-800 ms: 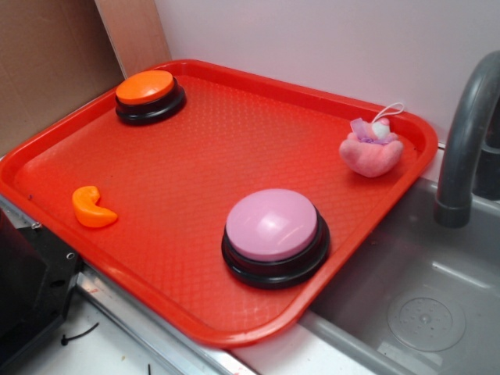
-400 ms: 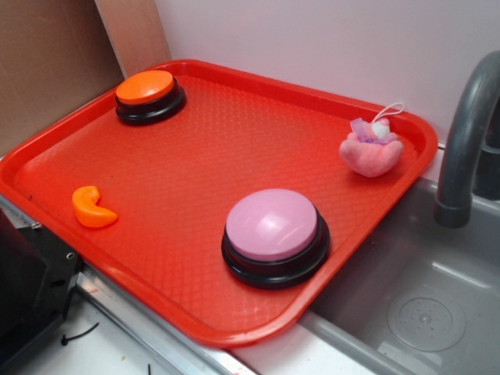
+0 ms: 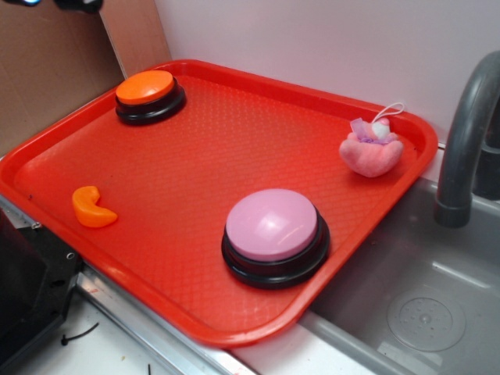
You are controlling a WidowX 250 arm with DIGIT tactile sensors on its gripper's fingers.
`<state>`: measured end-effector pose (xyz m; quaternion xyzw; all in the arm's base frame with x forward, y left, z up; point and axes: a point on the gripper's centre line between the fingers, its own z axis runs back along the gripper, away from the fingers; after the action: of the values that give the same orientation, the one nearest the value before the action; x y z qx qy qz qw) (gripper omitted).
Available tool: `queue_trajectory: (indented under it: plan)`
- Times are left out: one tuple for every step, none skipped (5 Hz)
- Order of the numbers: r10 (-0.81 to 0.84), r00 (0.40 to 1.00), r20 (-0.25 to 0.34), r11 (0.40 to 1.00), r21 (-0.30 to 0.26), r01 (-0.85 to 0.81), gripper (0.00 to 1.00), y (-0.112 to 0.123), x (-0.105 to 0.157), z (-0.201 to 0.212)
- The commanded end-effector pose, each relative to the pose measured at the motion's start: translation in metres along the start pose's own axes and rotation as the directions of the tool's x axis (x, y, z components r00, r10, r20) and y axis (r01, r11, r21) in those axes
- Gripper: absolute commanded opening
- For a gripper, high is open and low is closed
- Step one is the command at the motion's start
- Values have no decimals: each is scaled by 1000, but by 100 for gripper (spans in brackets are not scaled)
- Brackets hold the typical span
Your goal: Push the orange button.
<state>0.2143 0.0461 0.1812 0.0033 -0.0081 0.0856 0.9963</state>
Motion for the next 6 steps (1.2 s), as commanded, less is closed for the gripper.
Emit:
queue_trajectory:
  plan:
    - [312, 925, 218, 949, -27, -314, 100, 38, 59, -33]
    - [442, 863, 244, 894, -41, -446, 100, 52, 63, -55]
    - [469, 850, 239, 878, -28, -477, 100, 64, 78, -81]
    - [447, 871, 203, 892, -20, -452, 100, 78, 86, -97]
    - [414, 898, 151, 908, 3, -420, 100, 84, 86, -116]
    - [404, 906, 129, 914, -6, -406, 100, 85, 82, -122]
